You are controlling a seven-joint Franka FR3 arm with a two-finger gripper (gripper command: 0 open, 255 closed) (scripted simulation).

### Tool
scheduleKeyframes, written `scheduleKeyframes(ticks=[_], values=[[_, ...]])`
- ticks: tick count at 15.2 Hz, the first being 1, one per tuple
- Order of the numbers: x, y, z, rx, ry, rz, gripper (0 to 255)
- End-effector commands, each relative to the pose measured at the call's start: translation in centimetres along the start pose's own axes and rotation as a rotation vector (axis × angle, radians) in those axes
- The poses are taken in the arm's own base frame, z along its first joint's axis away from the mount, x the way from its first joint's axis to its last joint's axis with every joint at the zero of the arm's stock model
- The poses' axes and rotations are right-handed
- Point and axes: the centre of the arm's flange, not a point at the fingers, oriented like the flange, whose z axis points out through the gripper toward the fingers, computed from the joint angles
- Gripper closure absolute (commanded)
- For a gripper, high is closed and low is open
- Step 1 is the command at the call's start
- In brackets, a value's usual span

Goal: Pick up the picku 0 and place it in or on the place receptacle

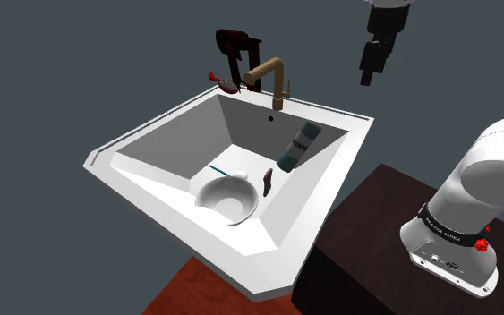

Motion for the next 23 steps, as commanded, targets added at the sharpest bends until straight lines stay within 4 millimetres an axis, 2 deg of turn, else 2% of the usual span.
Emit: scheduleKeyframes(ticks=[1,12,23], values=[[0.0,0.0,0.0,0.0,0.0,0.0,0],[7.1,-6.0,10.2,0.097,0.011,-0.088,0],[13.6,-13.6,19.6,0.194,0.023,-0.175,0]])
